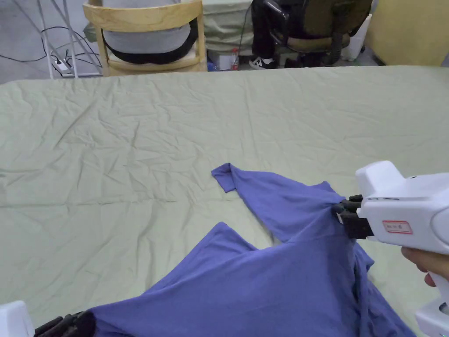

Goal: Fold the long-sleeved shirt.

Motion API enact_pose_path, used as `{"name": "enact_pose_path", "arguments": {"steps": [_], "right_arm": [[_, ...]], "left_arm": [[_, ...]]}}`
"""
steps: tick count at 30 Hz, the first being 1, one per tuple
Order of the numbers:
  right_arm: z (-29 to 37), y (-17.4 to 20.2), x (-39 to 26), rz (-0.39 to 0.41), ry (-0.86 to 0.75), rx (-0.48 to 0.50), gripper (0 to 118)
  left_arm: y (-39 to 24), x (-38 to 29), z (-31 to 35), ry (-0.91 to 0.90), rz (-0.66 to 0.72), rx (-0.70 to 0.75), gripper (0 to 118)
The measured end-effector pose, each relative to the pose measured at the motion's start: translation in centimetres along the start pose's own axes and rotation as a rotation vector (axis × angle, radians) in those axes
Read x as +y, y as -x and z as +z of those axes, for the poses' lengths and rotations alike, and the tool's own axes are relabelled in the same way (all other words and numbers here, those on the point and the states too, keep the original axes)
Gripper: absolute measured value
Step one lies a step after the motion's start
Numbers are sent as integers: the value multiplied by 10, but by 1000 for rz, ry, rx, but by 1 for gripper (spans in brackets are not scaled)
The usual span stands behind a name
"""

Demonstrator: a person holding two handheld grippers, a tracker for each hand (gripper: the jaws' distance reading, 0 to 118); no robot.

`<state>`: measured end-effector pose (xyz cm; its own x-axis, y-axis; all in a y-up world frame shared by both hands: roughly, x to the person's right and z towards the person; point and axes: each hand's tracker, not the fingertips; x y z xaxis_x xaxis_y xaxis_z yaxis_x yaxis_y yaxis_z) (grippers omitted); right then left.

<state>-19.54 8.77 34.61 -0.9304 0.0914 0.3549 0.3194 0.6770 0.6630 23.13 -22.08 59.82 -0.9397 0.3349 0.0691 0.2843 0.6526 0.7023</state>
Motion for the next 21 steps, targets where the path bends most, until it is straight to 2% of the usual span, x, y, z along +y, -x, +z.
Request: {"name": "enact_pose_path", "arguments": {"steps": [3, 9, 16, 21], "right_arm": [[68, -2, -8, -98, -138, -28, 6], [174, -6, -13, -212, -372, -70, 6], [249, -13, 15, -264, -572, -134, 6], [277, -22, 67, -227, -659, -182, 6]], "left_arm": [[-28, 54, 39, -88, 20, -28, 2], [-90, 175, 134, -275, -13, -69, 2], [-161, 337, 258, -509, -65, -120, 2], [-211, 414, 298, -575, -129, -147, 2]]}}
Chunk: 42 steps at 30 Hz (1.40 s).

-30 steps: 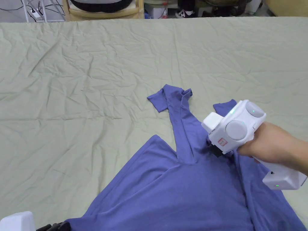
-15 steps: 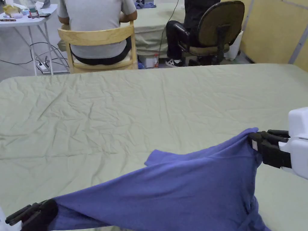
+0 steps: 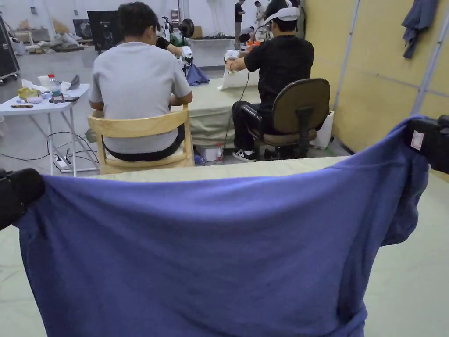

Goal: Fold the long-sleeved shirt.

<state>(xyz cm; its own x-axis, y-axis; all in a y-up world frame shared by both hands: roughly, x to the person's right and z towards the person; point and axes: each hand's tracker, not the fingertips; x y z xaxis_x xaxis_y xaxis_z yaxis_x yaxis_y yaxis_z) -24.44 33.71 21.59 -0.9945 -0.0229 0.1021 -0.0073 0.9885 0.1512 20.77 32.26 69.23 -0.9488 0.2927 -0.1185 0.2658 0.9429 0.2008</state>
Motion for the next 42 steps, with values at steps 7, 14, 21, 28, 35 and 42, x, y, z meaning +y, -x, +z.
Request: {"name": "enact_pose_path", "arguments": {"steps": [7, 14, 21, 28, 35, 42], "right_arm": [[-53, -12, 82, -10, -51, -10, 6], [-128, -37, 160, -19, -40, -29, 6], [-202, -43, 224, -69, 0, -45, 6], [-278, -35, 284, -53, 20, -97, 6], [-296, -11, 316, -42, -65, -147, 6], [-347, -16, 297, -22, -56, -146, 6]], "left_arm": [[-14, 91, -50, -31, -61, -13, 2], [-11, 178, -112, -55, -47, -26, 2], [-7, 257, -180, -65, -104, 8, 2], [24, 309, -252, -65, -91, 68, 2], [69, 380, -291, -121, -118, 157, 2], [88, 352, -326, -119, -104, 191, 2]]}}
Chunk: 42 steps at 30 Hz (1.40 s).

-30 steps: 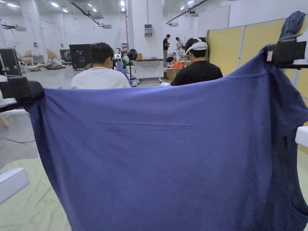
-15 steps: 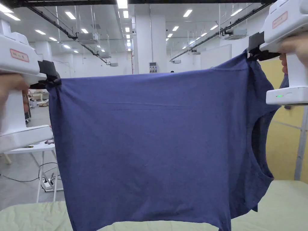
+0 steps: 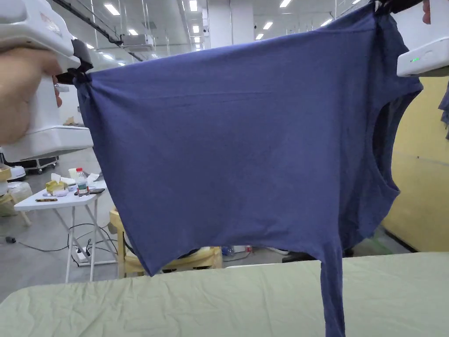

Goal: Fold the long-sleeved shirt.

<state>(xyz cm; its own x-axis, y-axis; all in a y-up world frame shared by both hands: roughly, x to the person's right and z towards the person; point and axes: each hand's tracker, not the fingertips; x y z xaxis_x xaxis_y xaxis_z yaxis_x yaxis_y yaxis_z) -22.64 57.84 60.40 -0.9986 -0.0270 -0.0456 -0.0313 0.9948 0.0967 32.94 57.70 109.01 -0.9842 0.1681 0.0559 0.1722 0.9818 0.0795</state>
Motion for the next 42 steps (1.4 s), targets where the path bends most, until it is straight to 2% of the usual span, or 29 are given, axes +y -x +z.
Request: {"name": "enact_pose_path", "arguments": {"steps": [1, 6, 10, 15, 17, 22, 24, 29, 33, 36, 39, 42], "right_arm": [[-10, -2, -11, 6, 16, -4, 6], [-66, -21, -90, -18, 137, 7, 6], [-109, -34, -184, -31, 270, 27, 6], [-134, -37, -314, -3, 499, 25, 6], [-132, -39, -360, -26, 562, 33, 6], [-125, -47, -442, -16, 692, 57, 6], [-115, -51, -458, 2, 713, 73, 6], [-62, -61, -484, -26, 758, 110, 6], [5, -66, -501, 3, 780, 137, 6], [56, -72, -517, 88, 728, 126, 6], [110, -75, -533, 60, 754, 151, 6], [164, -78, -550, 68, 782, 157, 6]], "left_arm": [[-2, -22, -10, 26, -48, 9, 2], [-14, -130, -52, 109, -89, -17, 2], [-29, -276, -67, 232, -145, -30, 2], [-3, -477, -85, 417, -157, -18, 2], [13, -556, -80, 496, -162, -7, 2], [46, -708, -45, 643, -168, 5, 2], [48, -737, -29, 663, -168, -8, 2], [52, -798, 38, 735, -179, -43, 2], [55, -832, 109, 785, -208, -72, 2], [54, -846, 167, 801, -214, -91, 2], [62, -867, 227, 835, -213, -93, 2], [64, -884, 282, 858, -238, -112, 2]]}}
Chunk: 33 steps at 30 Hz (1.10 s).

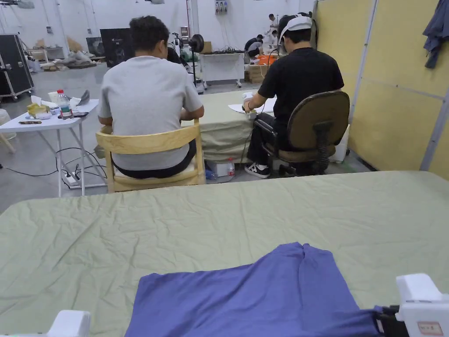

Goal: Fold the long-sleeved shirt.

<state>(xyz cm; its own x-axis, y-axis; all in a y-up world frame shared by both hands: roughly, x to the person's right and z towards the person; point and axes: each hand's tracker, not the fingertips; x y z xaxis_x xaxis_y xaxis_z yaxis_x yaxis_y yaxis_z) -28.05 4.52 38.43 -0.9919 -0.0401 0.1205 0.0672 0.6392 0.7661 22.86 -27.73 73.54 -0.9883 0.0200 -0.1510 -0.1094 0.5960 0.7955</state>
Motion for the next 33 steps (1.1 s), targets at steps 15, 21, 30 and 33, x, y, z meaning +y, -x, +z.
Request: {"name": "enact_pose_path", "arguments": {"steps": [15, 21, 30, 33], "right_arm": [[75, 17, -186, -71, 149, 18, 6], [68, 20, -218, -117, 193, 8, 6], [60, 25, -223, -150, 141, -136, 115], [64, 9, -215, -252, 98, -94, 114]], "left_arm": [[-45, -235, 58, 143, -9, -58, 2], [-48, -284, 51, 185, 31, -66, 2], [-10, -237, 57, 103, 61, 18, 114], [-31, -181, 78, 4, 98, -23, 110]]}}
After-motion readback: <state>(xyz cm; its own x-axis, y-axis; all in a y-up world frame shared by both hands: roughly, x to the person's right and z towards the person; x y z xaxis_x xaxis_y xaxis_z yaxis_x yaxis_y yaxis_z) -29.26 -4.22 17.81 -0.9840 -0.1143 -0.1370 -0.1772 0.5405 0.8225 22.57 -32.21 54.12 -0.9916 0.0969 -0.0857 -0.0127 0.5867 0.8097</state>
